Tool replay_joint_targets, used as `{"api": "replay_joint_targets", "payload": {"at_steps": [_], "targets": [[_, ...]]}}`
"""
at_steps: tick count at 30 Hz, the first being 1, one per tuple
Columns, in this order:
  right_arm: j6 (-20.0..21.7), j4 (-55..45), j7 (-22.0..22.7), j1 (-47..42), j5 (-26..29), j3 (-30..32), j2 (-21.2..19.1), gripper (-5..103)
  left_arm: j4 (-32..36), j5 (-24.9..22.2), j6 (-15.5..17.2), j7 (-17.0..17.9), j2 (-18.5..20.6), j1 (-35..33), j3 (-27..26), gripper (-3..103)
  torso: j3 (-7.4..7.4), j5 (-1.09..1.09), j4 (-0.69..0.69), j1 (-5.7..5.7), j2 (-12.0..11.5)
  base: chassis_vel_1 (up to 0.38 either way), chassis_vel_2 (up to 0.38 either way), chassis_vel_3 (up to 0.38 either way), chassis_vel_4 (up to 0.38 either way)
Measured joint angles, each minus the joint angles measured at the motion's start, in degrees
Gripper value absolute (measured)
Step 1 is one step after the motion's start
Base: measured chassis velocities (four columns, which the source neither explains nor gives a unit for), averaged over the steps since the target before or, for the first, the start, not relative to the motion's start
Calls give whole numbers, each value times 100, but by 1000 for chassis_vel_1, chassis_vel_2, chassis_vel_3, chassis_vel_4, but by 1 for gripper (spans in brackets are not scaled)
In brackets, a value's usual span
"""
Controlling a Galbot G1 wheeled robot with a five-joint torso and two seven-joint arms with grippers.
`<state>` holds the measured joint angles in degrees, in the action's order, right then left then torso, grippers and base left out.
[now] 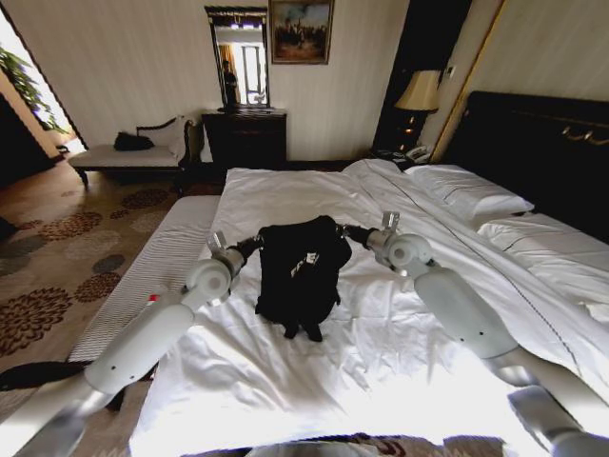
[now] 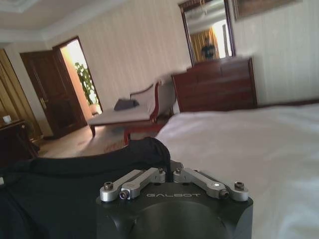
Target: Fold the clothes on the bed.
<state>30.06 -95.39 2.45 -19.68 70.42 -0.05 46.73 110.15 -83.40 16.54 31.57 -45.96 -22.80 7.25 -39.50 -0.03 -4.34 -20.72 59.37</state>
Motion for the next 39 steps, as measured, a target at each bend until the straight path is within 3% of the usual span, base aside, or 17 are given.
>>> {"api": "replay_joint_targets", "payload": {"at_steps": [11,18,21,25,33,39], "targets": [[6,-417,330,1243,415,-158,-615,1,293,-438,189,36,540,1418,268,2,0,0,0,1,0,0,0,0,0],[10,261,314,2644,635,-864,-569,1,-401,-875,310,-48,397,2779,629,2,-1,-1,2,-1,0,0,0,0,0],[-11,739,196,3368,699,-1229,-499,1,-988,-1318,404,-117,279,3689,944,2,-1,-1,0,-1,-1,0,0,0,0],[-55,1125,68,3802,730,-1419,-452,1,-1168,-1590,446,-201,299,4221,1184,2,0,1,0,-1,-1,0,0,0,0],[-119,1432,-24,4202,789,-1604,-438,1,-891,-1818,461,-213,516,4410,1174,2,-1,-1,3,-1,0,0,0,0,0],[-87,503,109,3761,905,-1281,-927,1,98,-2178,459,-35,1125,3959,707,2,0,1,0,0,-1,0,0,0,0]]}}
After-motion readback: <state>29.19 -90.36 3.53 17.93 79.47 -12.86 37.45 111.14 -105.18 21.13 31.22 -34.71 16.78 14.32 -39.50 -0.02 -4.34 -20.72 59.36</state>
